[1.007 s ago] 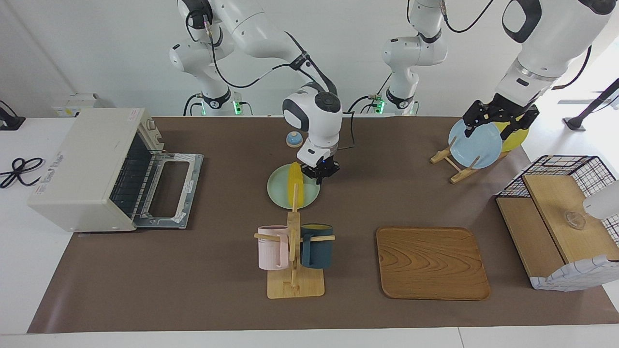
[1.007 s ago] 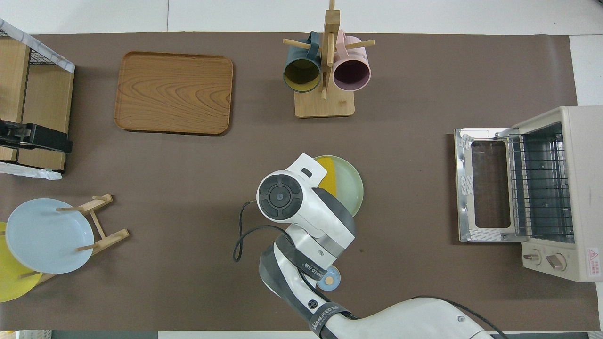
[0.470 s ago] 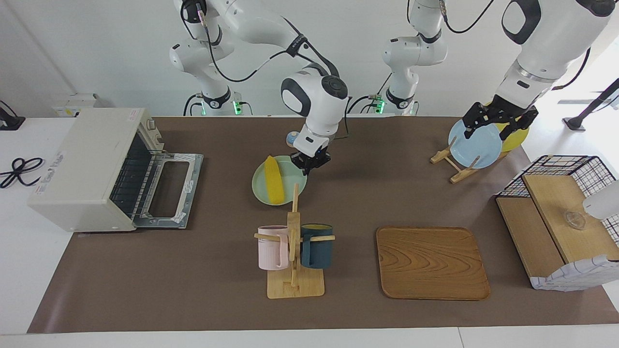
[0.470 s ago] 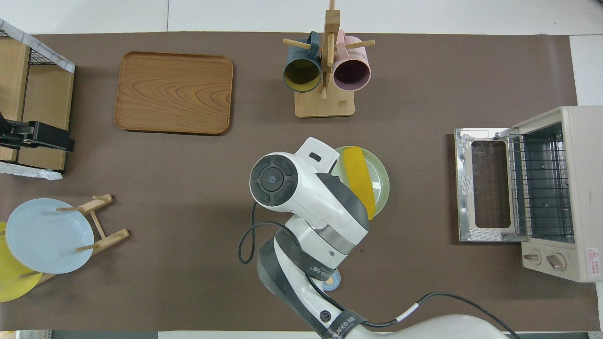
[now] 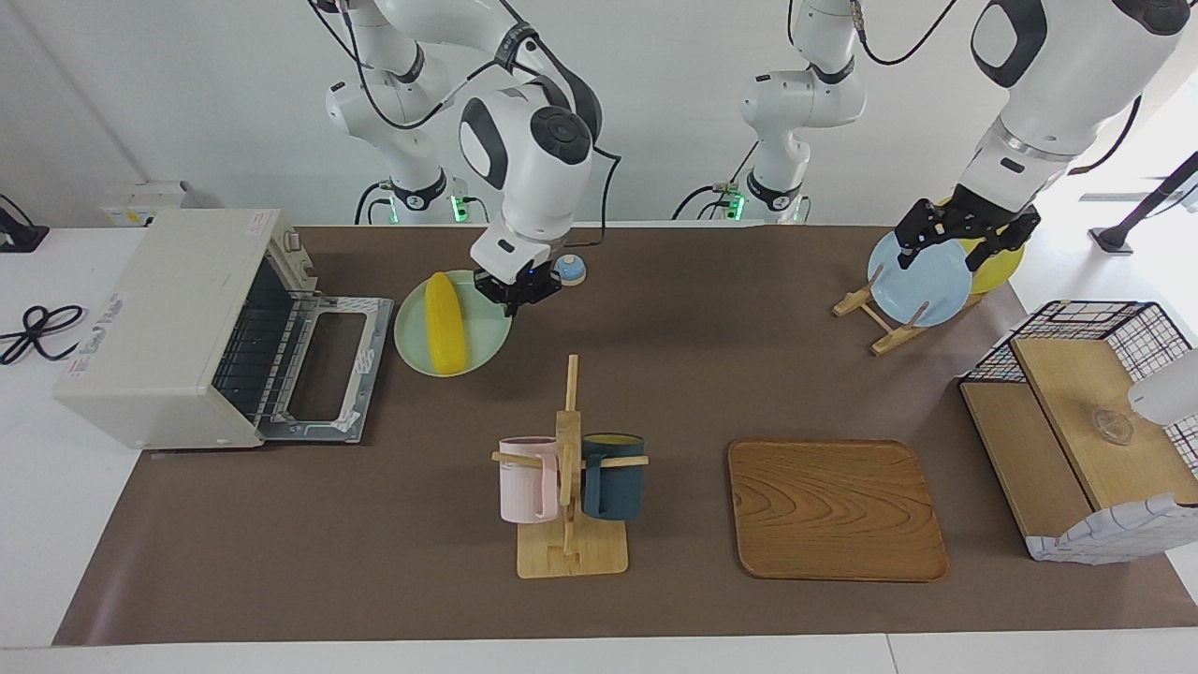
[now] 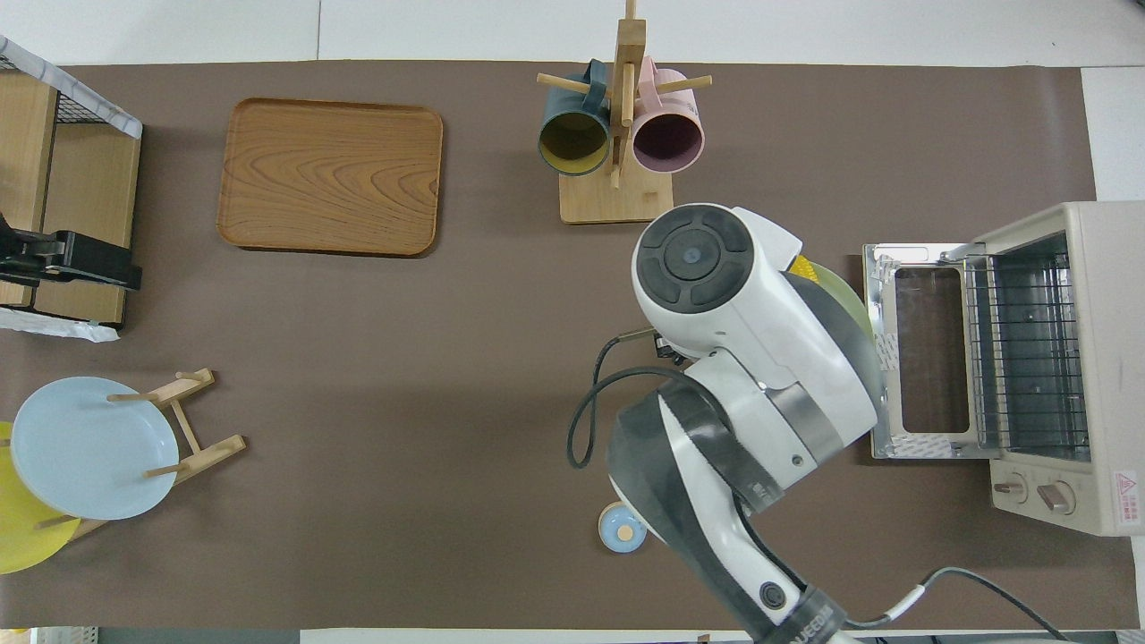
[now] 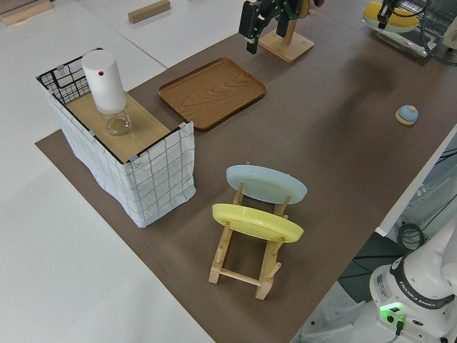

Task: Put corn in oven
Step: 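Carry the plate with corn into the open toaster oven with the right gripper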

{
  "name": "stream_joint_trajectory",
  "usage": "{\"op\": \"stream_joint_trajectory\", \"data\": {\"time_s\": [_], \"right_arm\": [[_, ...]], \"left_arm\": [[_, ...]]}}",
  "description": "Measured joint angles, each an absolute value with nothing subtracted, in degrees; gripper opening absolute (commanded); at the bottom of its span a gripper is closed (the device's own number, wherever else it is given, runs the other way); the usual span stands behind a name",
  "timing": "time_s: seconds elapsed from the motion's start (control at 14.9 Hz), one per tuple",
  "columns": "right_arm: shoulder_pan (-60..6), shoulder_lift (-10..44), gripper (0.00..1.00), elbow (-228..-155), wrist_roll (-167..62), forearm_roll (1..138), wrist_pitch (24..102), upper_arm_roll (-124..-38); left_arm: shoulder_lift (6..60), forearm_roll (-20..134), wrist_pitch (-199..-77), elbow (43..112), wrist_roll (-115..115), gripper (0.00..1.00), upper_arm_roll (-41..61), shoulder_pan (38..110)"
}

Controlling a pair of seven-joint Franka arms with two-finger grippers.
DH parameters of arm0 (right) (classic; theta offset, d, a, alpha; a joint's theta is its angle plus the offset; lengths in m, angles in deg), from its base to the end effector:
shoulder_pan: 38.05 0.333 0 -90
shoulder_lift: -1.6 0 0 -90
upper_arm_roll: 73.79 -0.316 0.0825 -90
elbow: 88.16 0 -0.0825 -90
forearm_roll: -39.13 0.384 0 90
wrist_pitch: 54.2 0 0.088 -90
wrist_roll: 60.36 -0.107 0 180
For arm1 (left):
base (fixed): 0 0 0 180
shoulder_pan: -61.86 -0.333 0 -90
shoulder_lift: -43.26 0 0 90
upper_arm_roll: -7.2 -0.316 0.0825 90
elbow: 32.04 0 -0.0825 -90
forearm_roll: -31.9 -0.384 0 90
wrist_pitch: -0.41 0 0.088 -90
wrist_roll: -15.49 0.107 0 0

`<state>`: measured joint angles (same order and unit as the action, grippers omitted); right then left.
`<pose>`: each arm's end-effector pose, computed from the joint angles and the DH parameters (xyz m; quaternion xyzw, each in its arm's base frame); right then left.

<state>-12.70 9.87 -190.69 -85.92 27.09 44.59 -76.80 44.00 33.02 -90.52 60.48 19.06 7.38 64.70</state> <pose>0.5200 0.2574 0.4535 0.9885 0.0511 -0.0483 0.1341 0.5503 -0.0311 0.6123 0.9983 -0.0572 -0.0074 0.0098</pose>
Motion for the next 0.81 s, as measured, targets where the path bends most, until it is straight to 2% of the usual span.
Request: {"op": "stream_joint_trajectory", "data": {"time_s": [0.2, 0.54, 0.81], "right_arm": [[-18.56, 7.87, 0.00, -195.00, -82.18, 25.68, 44.90, -76.74], [-30.62, 7.54, 0.00, -197.12, -71.80, 23.19, 46.95, -76.53], [-34.76, 7.29, 0.00, -200.83, -69.30, 22.94, 52.68, -76.53]], "left_arm": [[44.00, 33.02, -90.62, 60.48, 18.95, 1.00, 7.38, 64.66], [43.99, 33.02, -90.62, 60.74, 18.92, 1.00, 7.38, 64.66], [43.99, 33.02, -89.96, 61.18, 18.92, 1.00, 7.40, 64.66]]}}
